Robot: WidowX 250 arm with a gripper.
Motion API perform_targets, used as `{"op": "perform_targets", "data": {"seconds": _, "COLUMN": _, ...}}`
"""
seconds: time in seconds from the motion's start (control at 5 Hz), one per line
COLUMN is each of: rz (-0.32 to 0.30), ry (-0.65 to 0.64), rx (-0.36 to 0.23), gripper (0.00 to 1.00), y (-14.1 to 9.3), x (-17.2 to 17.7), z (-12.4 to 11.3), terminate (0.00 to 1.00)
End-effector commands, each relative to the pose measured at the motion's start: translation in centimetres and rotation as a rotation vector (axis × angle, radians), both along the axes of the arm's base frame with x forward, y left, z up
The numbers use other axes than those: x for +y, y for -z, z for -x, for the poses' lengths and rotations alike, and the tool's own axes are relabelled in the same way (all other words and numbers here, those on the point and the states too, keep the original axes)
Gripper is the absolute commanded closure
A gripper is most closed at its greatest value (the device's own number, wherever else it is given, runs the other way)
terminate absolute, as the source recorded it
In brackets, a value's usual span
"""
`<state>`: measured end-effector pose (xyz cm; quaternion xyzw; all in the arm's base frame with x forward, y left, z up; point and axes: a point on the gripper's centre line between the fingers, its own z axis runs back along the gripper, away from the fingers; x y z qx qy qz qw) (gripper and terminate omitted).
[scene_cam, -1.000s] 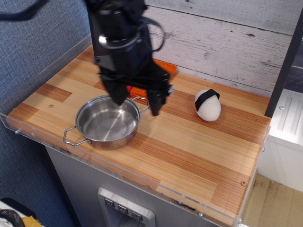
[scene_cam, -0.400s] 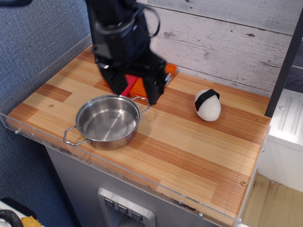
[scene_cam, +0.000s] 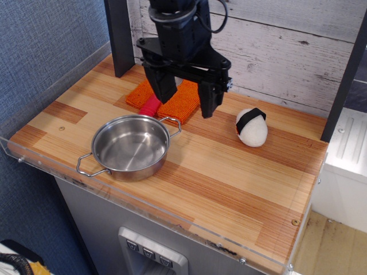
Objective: Put the sushi to the right of the napkin.
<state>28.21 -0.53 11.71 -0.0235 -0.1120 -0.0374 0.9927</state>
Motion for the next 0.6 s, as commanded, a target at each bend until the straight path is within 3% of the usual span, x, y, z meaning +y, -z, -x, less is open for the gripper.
{"op": "perform_targets", "data": {"seconds": 0.0, "rz": -0.07, "ry": -0.029, "rx": -0.049, "gripper": 0.0, "y": -1.0, "x": -0.02, "z": 0.18, "terminate": 0.0}}
{"op": "perform_targets", "data": {"seconds": 0.2, "rz": -0.07, "ry": -0.029, "rx": -0.049, "gripper": 0.0, "y": -1.0, "x": -0.02, "z": 0.18, "terminate": 0.0}}
{"op": "perform_targets", "data": {"seconds": 0.4, "rz": -0.07, "ry": -0.029, "rx": -0.049, "gripper": 0.0, "y": -1.0, "x": -0.02, "z": 0.18, "terminate": 1.0}}
